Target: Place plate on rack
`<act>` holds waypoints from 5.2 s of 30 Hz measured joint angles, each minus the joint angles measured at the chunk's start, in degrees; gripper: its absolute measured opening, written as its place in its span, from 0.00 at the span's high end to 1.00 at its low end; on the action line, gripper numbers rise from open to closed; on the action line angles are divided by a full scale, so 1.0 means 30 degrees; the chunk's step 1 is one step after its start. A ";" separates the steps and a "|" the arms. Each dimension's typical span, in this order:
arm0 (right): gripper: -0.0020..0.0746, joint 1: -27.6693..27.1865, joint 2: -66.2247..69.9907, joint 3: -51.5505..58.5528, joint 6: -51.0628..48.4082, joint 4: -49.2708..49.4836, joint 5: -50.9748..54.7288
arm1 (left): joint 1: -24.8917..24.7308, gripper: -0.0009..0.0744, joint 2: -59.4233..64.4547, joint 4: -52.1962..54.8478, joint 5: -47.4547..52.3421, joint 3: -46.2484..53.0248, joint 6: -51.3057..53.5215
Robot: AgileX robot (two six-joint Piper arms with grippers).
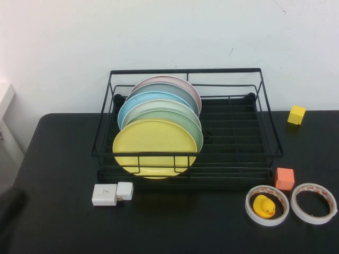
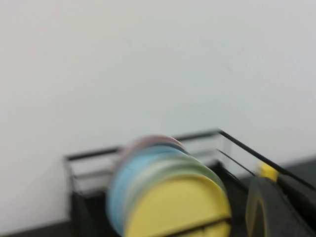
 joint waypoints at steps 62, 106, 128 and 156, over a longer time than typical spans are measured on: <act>0.98 0.0000 0.0000 0.0000 0.0000 0.0044 0.0108 | 0.1151 0.99 -0.5248 3.0420 0.1045 0.4535 -3.3425; 0.98 0.0000 0.0000 0.0000 0.0000 0.0044 0.0108 | 0.1260 0.99 -0.5248 3.1005 0.1251 0.4535 -3.1812; 0.98 -1.0750 -0.4008 0.6560 -0.0457 -0.2947 -0.8511 | 0.1260 0.99 -0.5248 3.1005 0.1251 0.4535 -3.1885; 0.98 -1.2955 -0.6438 0.7416 -0.1510 0.2218 -0.5945 | 0.1260 0.99 -0.5248 3.0968 0.1251 0.4535 -3.1842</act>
